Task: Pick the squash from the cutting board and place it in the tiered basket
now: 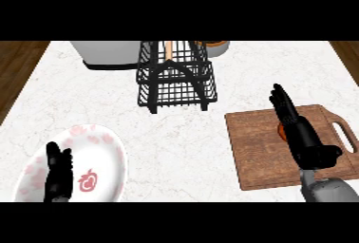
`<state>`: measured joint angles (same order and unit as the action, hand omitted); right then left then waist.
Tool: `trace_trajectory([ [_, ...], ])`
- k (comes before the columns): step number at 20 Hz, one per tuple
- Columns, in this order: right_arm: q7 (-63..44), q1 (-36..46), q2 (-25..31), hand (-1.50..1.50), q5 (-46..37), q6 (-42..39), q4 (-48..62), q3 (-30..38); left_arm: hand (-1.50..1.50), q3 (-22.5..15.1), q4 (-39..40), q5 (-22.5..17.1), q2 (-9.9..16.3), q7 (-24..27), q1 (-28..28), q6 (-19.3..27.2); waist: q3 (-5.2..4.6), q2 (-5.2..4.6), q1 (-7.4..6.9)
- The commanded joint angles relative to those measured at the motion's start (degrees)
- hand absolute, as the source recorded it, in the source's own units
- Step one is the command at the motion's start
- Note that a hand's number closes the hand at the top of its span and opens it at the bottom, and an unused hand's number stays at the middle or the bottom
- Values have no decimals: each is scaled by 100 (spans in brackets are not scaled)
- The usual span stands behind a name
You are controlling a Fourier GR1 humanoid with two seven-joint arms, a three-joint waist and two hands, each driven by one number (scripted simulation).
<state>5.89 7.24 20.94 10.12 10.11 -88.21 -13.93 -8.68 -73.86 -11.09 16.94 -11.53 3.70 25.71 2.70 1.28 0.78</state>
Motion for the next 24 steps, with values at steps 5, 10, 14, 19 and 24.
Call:
trace_trajectory([
  [5, 996, 297, 1148, 150, 666, -912, -332, 1381, 0, -532, -1741, 306, 261, 236, 895, 98, -246, -41, 239],
  [10, 387, 20, 782, -150, 1315, 280, 807, 2749, 0, -925, -2814, 157, 317, -46, 1738, 287, -216, -70, 539],
  [14, 708, 74, 890, -150, 1668, -238, 763, 2968, 0, -1143, -3310, 181, 354, 26, 2316, 533, -235, -21, 561],
  [19, 591, -325, 1502, -150, 1433, -981, 823, 2731, 0, -1496, -3462, 356, 431, 210, 2722, 690, -282, -18, 575],
  [24, 146, -881, 2485, -150, 765, -1815, 775, 2140, 0, -1701, -3407, 415, 497, 351, 2812, 770, -318, 1, 530],
])
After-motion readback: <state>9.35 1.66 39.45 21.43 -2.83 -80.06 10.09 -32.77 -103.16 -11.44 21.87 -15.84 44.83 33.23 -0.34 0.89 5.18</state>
